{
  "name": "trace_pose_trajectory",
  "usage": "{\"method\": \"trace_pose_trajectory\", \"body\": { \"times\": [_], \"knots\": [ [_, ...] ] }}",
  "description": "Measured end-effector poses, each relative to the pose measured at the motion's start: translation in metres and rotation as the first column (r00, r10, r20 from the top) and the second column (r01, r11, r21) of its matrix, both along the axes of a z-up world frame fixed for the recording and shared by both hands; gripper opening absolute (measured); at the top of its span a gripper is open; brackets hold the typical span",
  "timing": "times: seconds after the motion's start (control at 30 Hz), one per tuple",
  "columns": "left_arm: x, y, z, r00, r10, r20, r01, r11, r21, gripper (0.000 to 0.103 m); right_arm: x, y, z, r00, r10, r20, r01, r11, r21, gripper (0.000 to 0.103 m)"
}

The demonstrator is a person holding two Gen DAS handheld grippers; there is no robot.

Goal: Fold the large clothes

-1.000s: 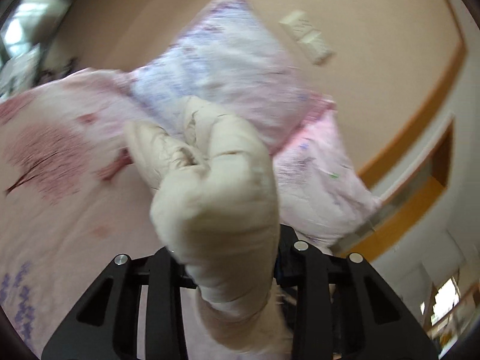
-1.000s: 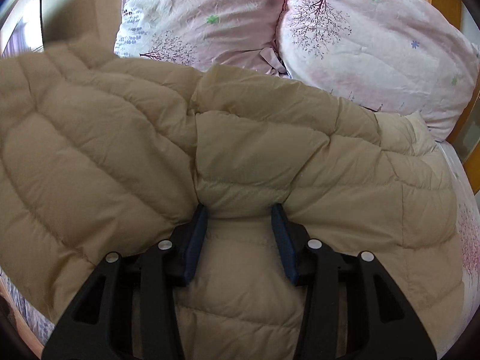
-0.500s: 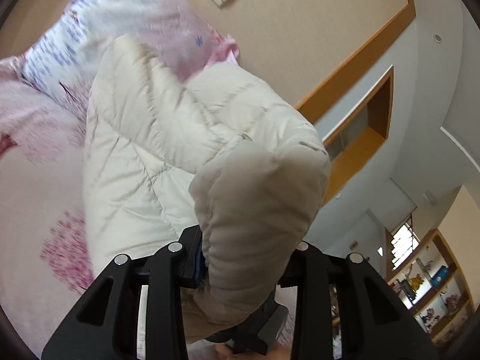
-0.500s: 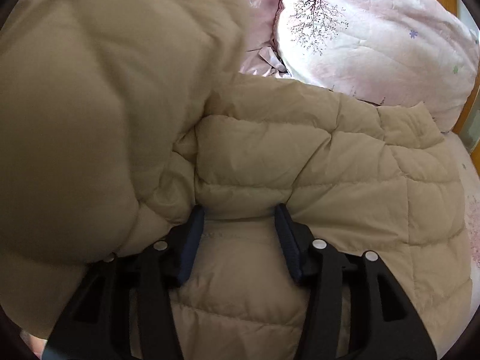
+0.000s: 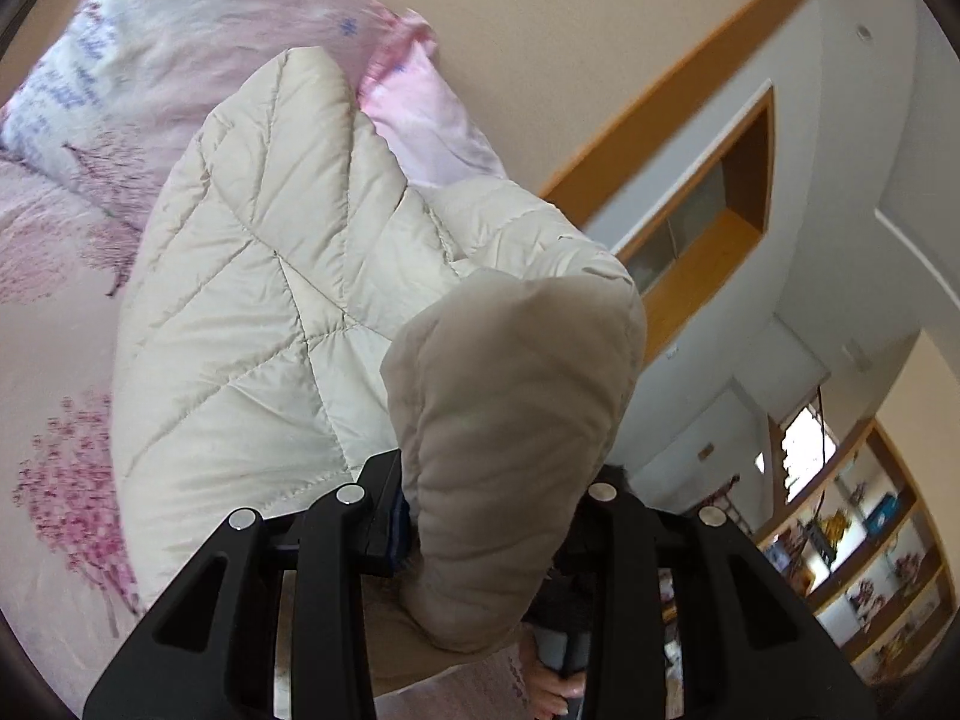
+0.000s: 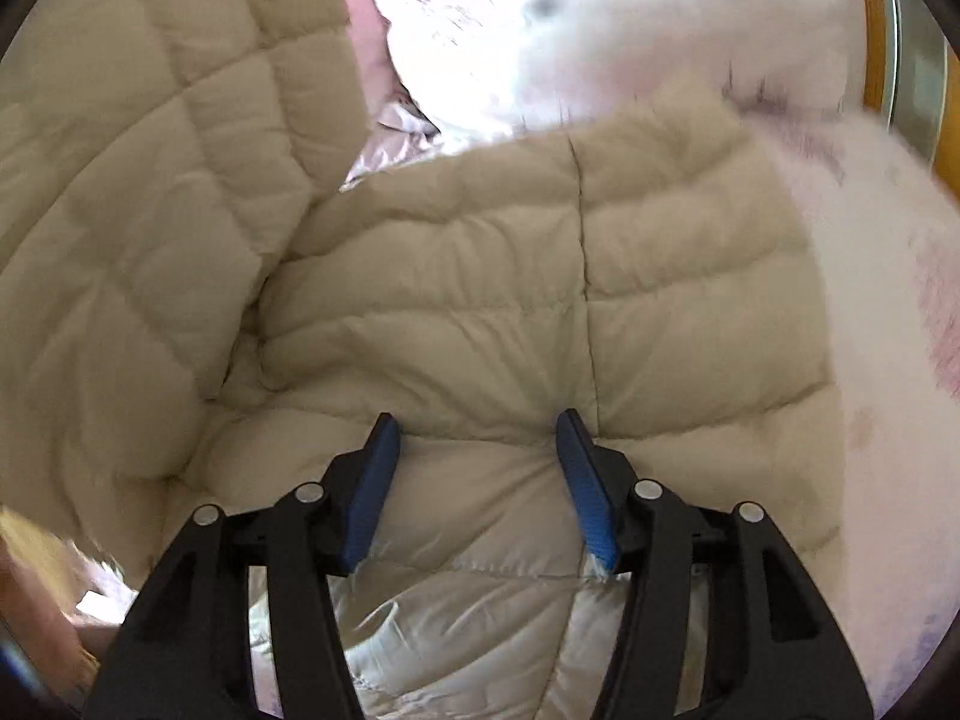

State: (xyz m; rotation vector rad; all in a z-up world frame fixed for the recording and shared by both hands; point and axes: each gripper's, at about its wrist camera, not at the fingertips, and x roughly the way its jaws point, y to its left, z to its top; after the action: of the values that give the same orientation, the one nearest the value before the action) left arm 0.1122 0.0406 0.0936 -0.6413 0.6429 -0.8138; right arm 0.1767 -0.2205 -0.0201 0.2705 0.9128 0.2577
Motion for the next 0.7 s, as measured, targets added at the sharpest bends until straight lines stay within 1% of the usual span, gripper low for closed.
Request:
{"method": "trace_pose_trajectory", "body": {
  "times": [0.1,0.13,0.23,0.3,0.4,0.5,0.57,0.6,0.67,0.7],
  "knots": [
    [0.001,-0.021,-0.003,0.999,-0.053,0.001,0.053,0.998,0.023,0.033,0.016,0.001,-0.006,0.999,0.026,-0.02,-0.026,0.999,0.021,0.056],
    [-0.003,-0.03,-0.007,0.997,-0.08,-0.006,0.081,0.996,0.035,0.033,0.02,0.0,-0.008,0.999,0.031,-0.022,-0.031,0.999,0.033,0.056],
    [0.0,-0.05,-0.021,0.991,-0.123,-0.05,0.126,0.989,0.075,0.033,0.028,-0.008,-0.009,0.998,0.069,-0.013,-0.068,0.994,0.083,0.056],
    [0.0,-0.06,-0.029,0.988,-0.134,-0.07,0.141,0.985,0.096,0.033,0.025,-0.021,-0.006,0.997,0.076,-0.007,-0.075,0.991,0.112,0.051],
    [-0.002,-0.069,-0.031,0.989,-0.14,-0.057,0.146,0.98,0.132,0.034,0.013,-0.044,0.001,0.998,0.064,0.024,-0.067,0.988,0.142,0.05],
    [-0.011,-0.081,-0.03,0.99,-0.138,-0.024,0.14,0.968,0.207,0.034,-0.001,-0.078,0.01,0.998,-0.01,0.056,0.001,0.987,0.163,0.051],
    [-0.019,-0.093,-0.03,0.99,-0.138,0.015,0.128,0.951,0.283,0.034,-0.008,-0.106,0.015,0.994,-0.082,0.066,0.067,0.976,0.206,0.054],
    [-0.021,-0.097,-0.031,0.989,-0.144,0.031,0.127,0.941,0.315,0.035,-0.011,-0.121,0.018,0.989,-0.126,0.072,0.106,0.967,0.231,0.054],
    [-0.028,-0.108,-0.034,0.985,-0.161,0.058,0.129,0.92,0.371,0.038,-0.016,-0.145,0.022,0.978,-0.195,0.081,0.166,0.948,0.273,0.055],
    [-0.031,-0.115,-0.036,0.982,-0.173,0.075,0.128,0.905,0.406,0.041,-0.02,-0.154,0.024,0.973,-0.213,0.084,0.18,0.938,0.297,0.055]
  ]
}}
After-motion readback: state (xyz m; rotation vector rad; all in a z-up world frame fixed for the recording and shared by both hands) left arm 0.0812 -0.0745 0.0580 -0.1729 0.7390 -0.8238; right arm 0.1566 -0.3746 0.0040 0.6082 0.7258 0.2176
